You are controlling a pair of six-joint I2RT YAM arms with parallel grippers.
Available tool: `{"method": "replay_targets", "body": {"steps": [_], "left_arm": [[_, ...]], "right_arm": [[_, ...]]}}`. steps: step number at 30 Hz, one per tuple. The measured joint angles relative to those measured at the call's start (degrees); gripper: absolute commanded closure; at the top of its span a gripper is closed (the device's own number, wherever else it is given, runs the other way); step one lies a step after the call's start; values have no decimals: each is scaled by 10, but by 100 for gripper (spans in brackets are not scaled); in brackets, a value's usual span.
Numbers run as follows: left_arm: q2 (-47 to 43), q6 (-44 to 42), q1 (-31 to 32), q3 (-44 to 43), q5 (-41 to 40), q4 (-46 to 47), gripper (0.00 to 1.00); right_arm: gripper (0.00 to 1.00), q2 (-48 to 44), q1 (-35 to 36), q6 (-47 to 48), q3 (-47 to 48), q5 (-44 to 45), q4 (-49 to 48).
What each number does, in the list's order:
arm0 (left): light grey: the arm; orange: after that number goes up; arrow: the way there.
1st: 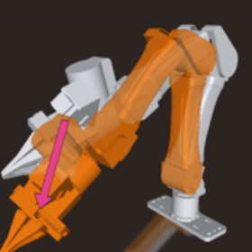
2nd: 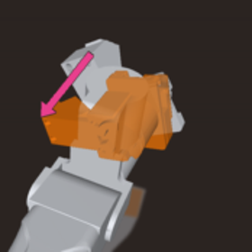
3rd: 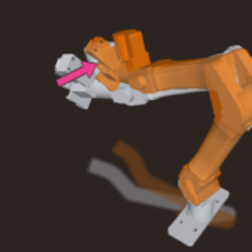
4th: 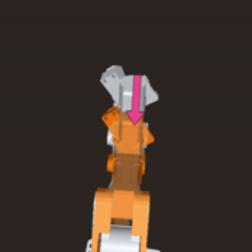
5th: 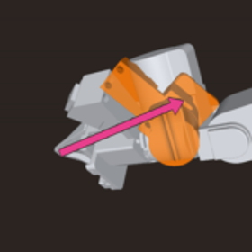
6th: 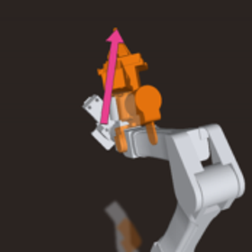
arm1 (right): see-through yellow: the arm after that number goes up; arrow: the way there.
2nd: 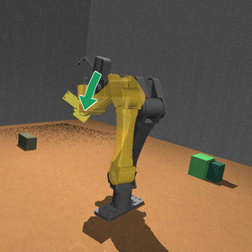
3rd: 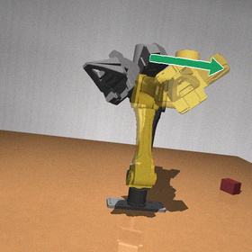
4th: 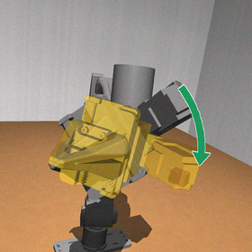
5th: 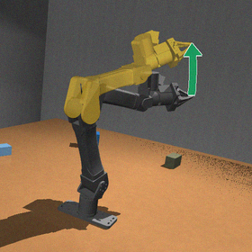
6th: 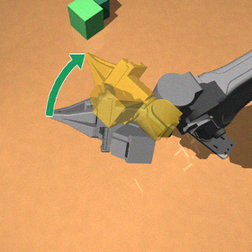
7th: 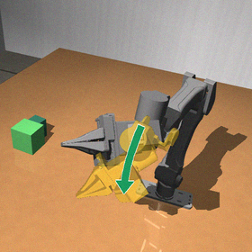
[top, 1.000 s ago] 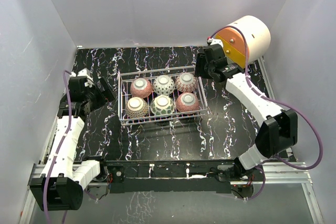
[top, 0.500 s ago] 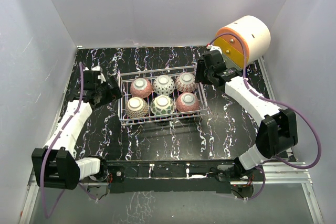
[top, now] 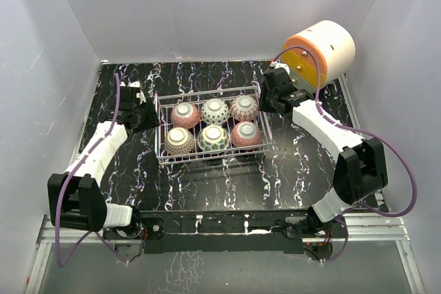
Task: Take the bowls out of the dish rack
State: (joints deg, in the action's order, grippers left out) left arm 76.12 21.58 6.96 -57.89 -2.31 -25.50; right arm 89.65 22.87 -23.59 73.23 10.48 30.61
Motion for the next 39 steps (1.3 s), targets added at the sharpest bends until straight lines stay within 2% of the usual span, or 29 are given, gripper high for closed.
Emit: {"method": "replay_targets", "body": {"steps": [2, 4, 9, 16, 33, 39], "left_arm": [[1, -3, 6, 0, 4, 7, 68], [2, -6, 12, 0, 9, 14, 73], [5, -14, 23, 0, 9, 26, 81], [19, -17, 35, 0, 5, 39, 100], [48, -25, 37, -39, 5, 10, 100], [59, -30, 37, -53, 4, 0, 100]], "right_arm": [[86, 1, 0, -1, 0, 2, 0], [90, 1, 0, 0, 0, 7, -1], [92, 1, 0, 2, 0, 12, -2], [92, 1, 0, 10, 0, 4, -3], [93, 1, -4, 16, 2, -17, -6], [92, 1, -2, 14, 29, -34, -10]]}}
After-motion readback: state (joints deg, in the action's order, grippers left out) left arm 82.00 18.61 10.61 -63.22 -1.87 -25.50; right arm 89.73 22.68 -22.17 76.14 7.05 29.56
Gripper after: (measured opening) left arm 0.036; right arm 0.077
